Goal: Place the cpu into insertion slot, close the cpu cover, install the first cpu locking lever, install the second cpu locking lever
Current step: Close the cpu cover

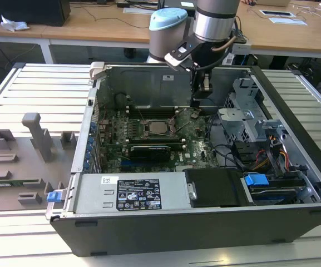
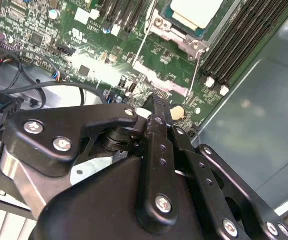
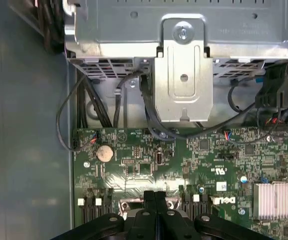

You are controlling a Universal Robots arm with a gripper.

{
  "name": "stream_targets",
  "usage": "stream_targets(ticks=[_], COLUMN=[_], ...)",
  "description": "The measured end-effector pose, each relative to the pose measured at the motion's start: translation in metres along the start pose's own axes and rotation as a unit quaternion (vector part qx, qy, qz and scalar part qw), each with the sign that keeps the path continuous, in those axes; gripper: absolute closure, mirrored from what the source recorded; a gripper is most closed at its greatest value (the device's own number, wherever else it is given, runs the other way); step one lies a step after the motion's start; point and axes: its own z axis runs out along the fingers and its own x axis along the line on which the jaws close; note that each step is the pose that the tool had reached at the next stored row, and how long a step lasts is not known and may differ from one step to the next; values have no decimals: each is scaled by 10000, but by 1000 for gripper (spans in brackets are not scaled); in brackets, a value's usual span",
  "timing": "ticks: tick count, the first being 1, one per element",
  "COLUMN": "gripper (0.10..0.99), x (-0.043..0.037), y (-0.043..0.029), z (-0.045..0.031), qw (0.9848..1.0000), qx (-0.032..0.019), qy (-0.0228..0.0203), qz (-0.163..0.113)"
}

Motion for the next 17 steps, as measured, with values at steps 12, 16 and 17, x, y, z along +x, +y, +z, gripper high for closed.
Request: stream_targets(ticks=[12,16,17], gripper=[980,980,980], x=[3,2,3], y=[185,186,186], z=[-2,1,4], qw=[10000,10000,10000], qx=[0,0,0], qy=[0,-1,0], qz=[1,0,0])
